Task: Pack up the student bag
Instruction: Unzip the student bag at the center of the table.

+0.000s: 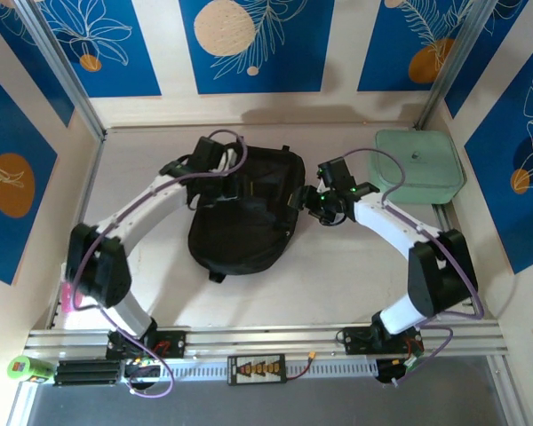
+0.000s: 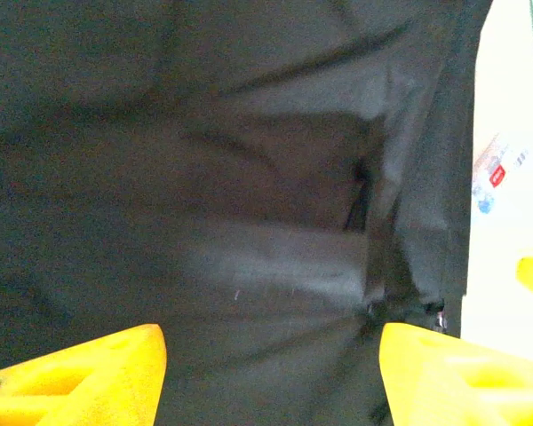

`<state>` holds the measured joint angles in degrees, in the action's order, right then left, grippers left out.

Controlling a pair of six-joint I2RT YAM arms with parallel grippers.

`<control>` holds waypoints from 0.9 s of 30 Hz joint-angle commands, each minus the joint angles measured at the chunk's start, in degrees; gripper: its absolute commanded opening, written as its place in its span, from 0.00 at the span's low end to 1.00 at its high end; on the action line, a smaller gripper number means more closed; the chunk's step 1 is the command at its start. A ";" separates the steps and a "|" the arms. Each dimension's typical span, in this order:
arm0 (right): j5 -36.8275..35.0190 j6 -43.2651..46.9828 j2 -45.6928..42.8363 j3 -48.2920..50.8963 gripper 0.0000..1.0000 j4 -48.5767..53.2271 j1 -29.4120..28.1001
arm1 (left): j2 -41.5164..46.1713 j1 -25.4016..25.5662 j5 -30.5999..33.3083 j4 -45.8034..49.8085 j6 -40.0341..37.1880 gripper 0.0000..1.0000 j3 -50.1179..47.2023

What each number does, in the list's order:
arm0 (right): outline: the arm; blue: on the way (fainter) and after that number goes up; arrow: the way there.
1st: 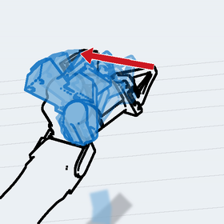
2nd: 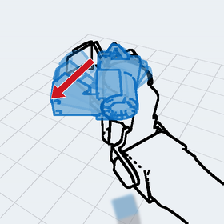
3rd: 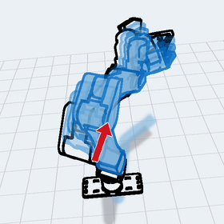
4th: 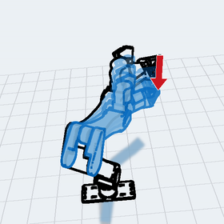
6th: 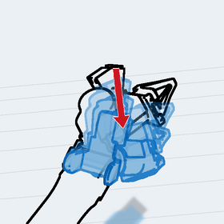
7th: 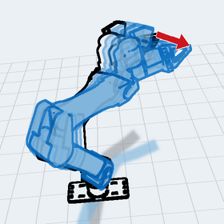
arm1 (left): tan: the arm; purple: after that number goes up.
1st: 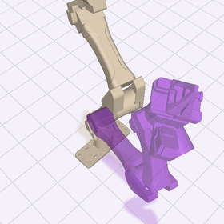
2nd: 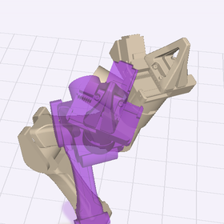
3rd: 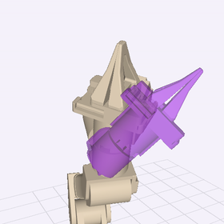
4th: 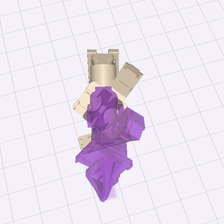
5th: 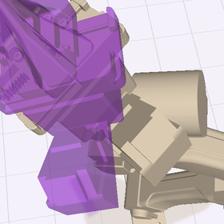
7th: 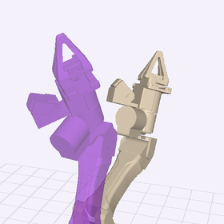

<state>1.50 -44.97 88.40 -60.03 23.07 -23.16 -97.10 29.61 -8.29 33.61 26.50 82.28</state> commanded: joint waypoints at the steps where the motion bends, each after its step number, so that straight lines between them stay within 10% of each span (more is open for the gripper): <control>1: 5.64 -1.24 2.81 -1.58 0.66 -1.41 0.21 | -6.05 2.61 4.79 3.33 -6.52 0.63 8.82; 27: 7.27 -2.94 6.76 0.09 0.61 -4.79 -0.31 | -29.55 8.98 8.79 16.84 -13.86 0.30 32.70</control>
<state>7.57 -47.29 94.85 -60.01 18.39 -23.22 -125.03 38.17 2.11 47.81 13.08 112.79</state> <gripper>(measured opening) 0.610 0.302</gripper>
